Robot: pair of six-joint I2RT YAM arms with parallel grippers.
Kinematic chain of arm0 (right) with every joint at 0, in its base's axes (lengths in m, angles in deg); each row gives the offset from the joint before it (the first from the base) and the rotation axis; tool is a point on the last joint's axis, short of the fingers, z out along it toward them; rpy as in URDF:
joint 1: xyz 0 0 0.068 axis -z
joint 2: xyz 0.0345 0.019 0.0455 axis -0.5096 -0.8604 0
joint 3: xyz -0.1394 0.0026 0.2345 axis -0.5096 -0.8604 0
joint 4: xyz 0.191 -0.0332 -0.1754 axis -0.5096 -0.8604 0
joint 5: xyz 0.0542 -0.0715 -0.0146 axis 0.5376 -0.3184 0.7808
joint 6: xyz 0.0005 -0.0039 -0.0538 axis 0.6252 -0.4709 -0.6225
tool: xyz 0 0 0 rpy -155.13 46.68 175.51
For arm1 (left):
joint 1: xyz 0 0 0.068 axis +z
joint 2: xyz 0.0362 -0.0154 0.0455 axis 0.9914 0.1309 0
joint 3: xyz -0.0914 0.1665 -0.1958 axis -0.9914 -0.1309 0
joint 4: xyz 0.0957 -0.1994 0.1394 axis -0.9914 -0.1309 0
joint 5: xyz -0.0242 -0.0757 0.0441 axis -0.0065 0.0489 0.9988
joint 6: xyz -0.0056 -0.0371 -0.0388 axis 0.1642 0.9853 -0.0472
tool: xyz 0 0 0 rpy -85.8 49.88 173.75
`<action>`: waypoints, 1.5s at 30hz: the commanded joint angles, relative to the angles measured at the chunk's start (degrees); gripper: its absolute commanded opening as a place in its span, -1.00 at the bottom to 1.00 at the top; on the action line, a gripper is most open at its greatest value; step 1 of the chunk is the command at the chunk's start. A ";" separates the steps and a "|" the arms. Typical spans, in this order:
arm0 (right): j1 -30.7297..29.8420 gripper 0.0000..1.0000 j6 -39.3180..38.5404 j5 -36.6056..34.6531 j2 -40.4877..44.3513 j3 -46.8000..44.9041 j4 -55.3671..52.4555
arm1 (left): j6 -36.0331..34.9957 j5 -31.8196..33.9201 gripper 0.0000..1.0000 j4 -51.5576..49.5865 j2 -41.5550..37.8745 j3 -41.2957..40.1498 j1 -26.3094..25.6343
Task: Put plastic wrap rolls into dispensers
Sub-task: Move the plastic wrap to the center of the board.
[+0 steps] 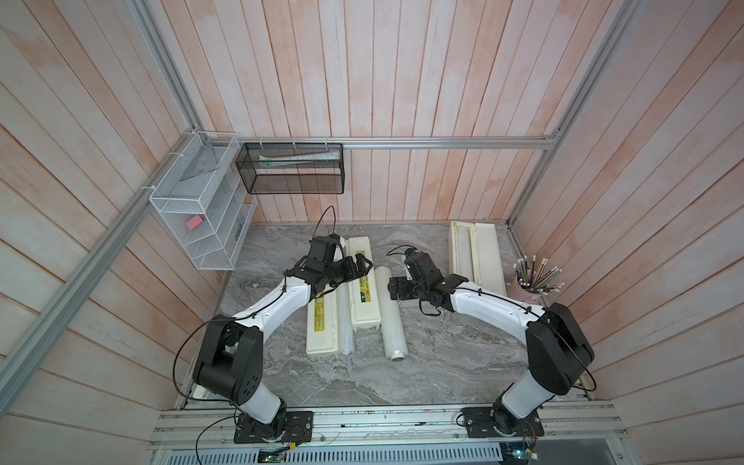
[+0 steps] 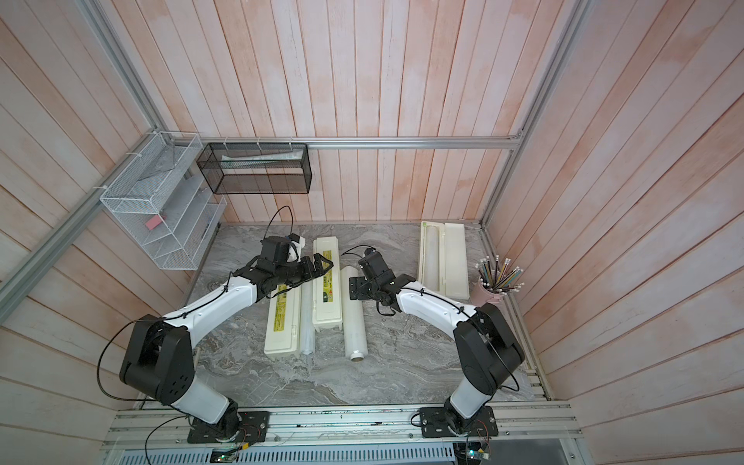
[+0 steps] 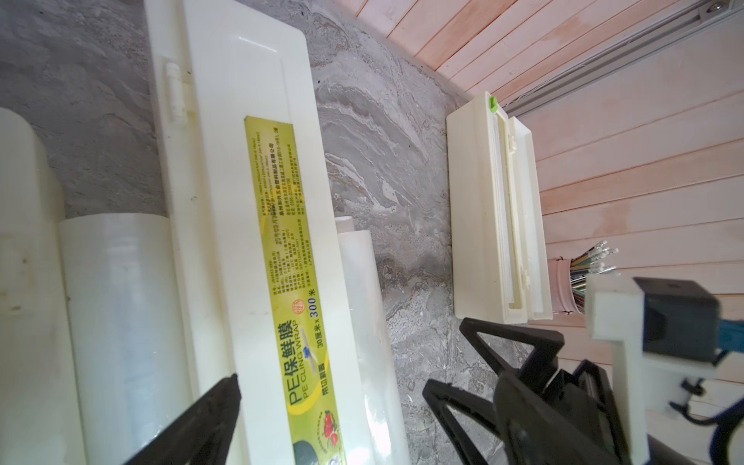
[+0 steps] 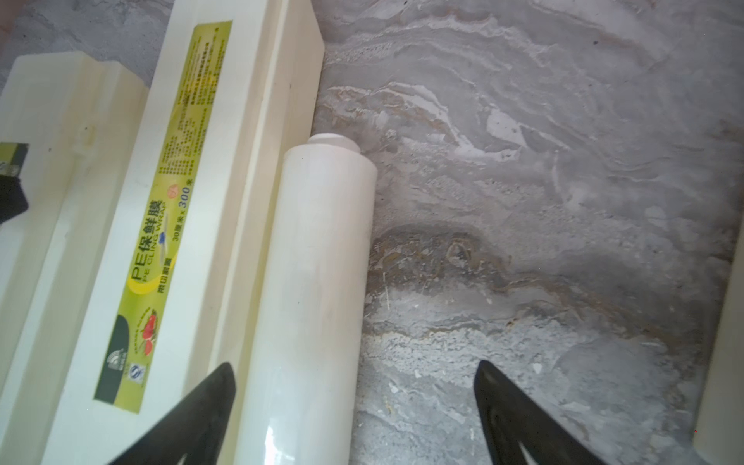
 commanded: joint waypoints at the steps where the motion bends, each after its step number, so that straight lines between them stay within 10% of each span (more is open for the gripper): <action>1: -1.85 0.84 2.40 1.66 -2.72 -0.82 0.02 | -1.38 -0.87 1.00 -1.27 0.80 1.21 0.47; 28: 3.58 0.72 0.82 0.49 -3.05 -8.46 -2.77 | 0.42 -4.10 1.00 2.28 5.92 0.83 -3.44; 45: 14.70 0.32 -1.24 -4.98 -9.82 4.36 -7.46 | -3.23 -0.34 1.00 -4.42 1.81 3.85 -3.36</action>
